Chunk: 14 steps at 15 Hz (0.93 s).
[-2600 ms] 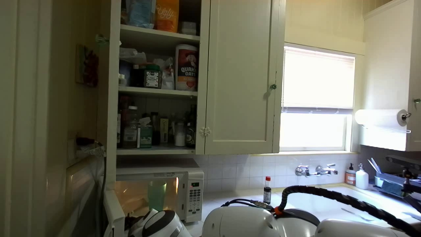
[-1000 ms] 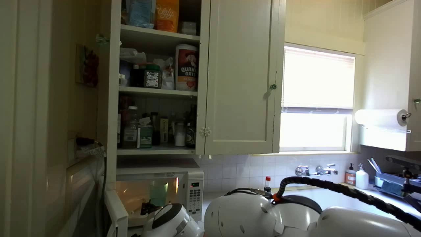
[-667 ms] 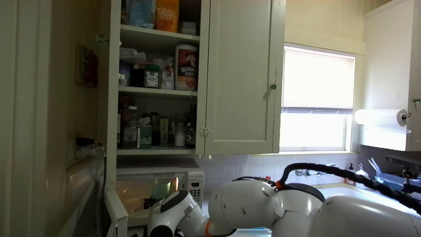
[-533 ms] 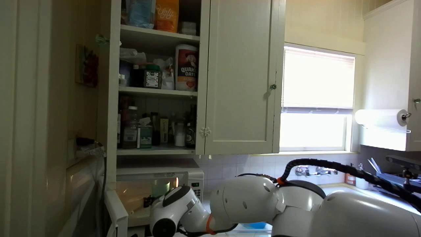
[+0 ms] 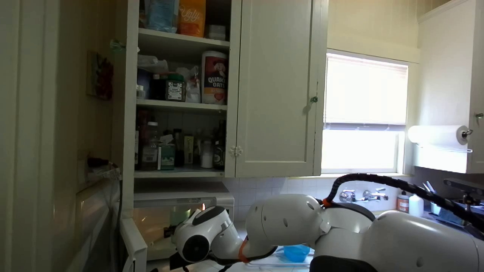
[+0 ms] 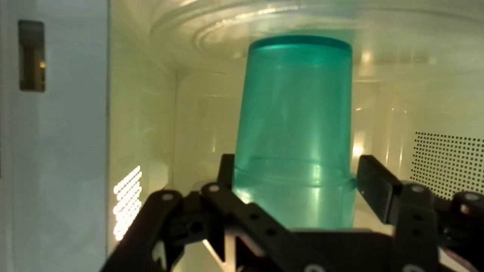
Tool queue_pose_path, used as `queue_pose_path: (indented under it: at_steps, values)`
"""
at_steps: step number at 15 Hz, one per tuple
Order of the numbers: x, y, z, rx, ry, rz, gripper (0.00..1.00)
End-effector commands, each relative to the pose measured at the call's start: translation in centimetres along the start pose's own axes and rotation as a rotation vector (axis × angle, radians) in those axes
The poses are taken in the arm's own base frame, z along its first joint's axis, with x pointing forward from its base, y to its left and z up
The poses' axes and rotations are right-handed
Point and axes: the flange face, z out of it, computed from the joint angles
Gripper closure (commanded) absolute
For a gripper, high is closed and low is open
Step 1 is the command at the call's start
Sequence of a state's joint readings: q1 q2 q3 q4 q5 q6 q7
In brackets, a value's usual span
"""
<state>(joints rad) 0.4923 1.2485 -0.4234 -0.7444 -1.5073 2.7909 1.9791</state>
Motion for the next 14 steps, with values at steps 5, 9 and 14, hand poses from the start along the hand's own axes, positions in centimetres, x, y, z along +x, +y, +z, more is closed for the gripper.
queue_pose_path:
  at_steps: [5, 9, 14]
  values:
    - [-0.6, -0.1, -0.3, 0.033, -0.055, -0.011, 0.46]
    - [-1.2, -1.5, -1.0, 0.045, -0.042, -0.028, 0.46]
    - [-2.3, -3.8, -3.1, 0.072, 0.037, -0.043, 0.46]
